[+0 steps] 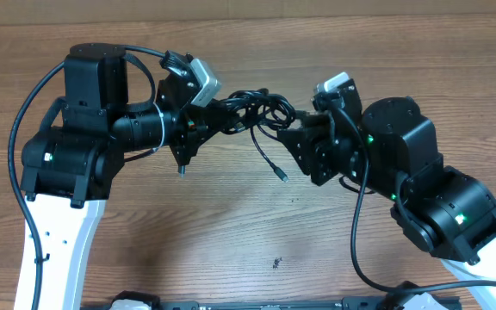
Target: Untangle cables
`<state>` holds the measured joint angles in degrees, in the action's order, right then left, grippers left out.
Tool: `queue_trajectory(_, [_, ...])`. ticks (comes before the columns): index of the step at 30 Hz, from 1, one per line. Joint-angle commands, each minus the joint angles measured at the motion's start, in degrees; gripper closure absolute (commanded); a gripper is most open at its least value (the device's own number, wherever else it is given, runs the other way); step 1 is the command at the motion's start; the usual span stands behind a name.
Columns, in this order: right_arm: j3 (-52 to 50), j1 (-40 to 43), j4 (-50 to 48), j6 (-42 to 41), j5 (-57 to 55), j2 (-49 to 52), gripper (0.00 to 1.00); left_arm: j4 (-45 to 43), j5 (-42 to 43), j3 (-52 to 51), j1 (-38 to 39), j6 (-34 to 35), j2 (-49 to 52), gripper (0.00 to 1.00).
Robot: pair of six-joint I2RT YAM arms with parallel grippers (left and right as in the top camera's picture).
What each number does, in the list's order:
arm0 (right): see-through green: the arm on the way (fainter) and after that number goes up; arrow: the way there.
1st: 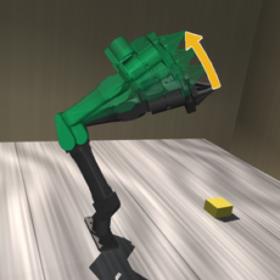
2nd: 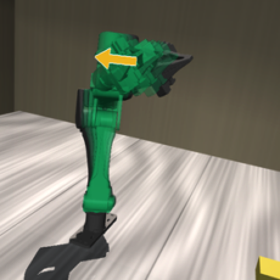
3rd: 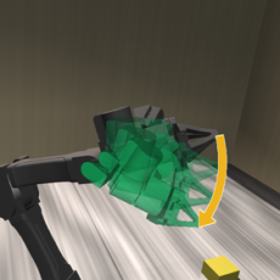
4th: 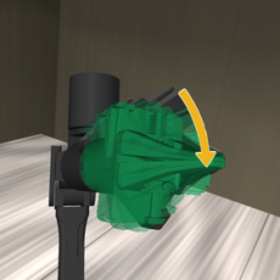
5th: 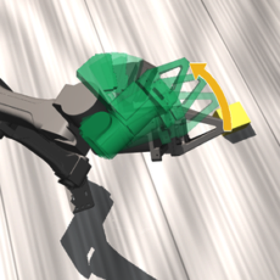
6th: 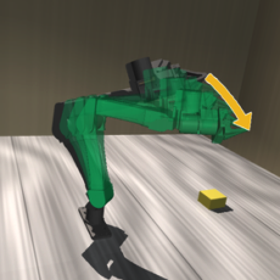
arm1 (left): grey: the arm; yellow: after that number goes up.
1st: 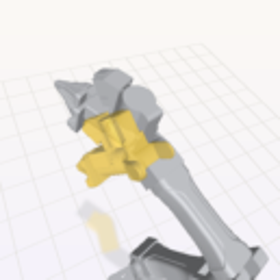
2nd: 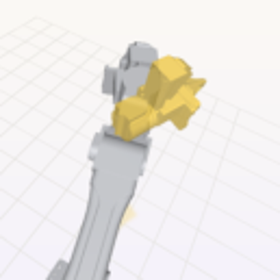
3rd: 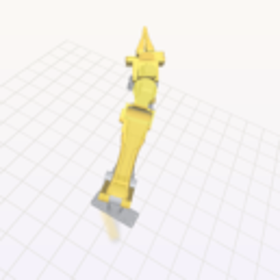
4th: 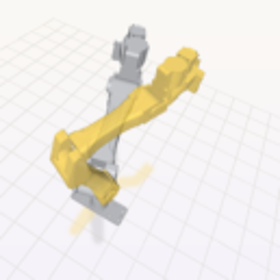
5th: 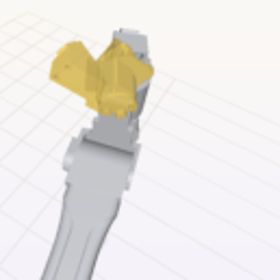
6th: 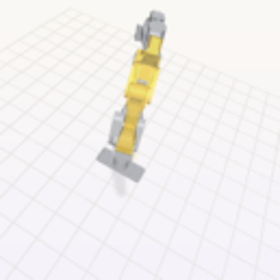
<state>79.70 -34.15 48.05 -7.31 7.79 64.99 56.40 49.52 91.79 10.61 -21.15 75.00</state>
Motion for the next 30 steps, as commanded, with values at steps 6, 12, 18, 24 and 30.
queue_trajectory(6, [0.2, 0.1, -0.5, 3.3, -6.1, -1.1, 0.50, 0.4, -1.3, 1.0, -0.2, 0.0, -0.1, 0.96])
queue_trajectory(12, [0.2, 0.1, -0.8, 3.3, -12.0, -1.1, 0.51, 0.6, -1.7, 1.0, -0.2, 0.6, -0.1, 0.96])
queue_trajectory(18, [0.2, 0.1, -1.2, 3.3, -13.8, -1.1, 0.52, 0.6, -1.4, 1.0, -0.2, 0.7, -0.1, 0.96])
queue_trajectory(24, [0.2, 0.1, -1.2, 3.3, -12.3, -1.1, 0.58, 0.5, -0.9, 1.0, -0.2, 1.9, -0.1, 0.96])
queue_trajectory(30, [0.2, 0.1, -1.5, 3.3, -6.3, -1.1, 0.58, 0.1, 3.1, 1.0, -0.2, 1.9, -0.1, 0.96])
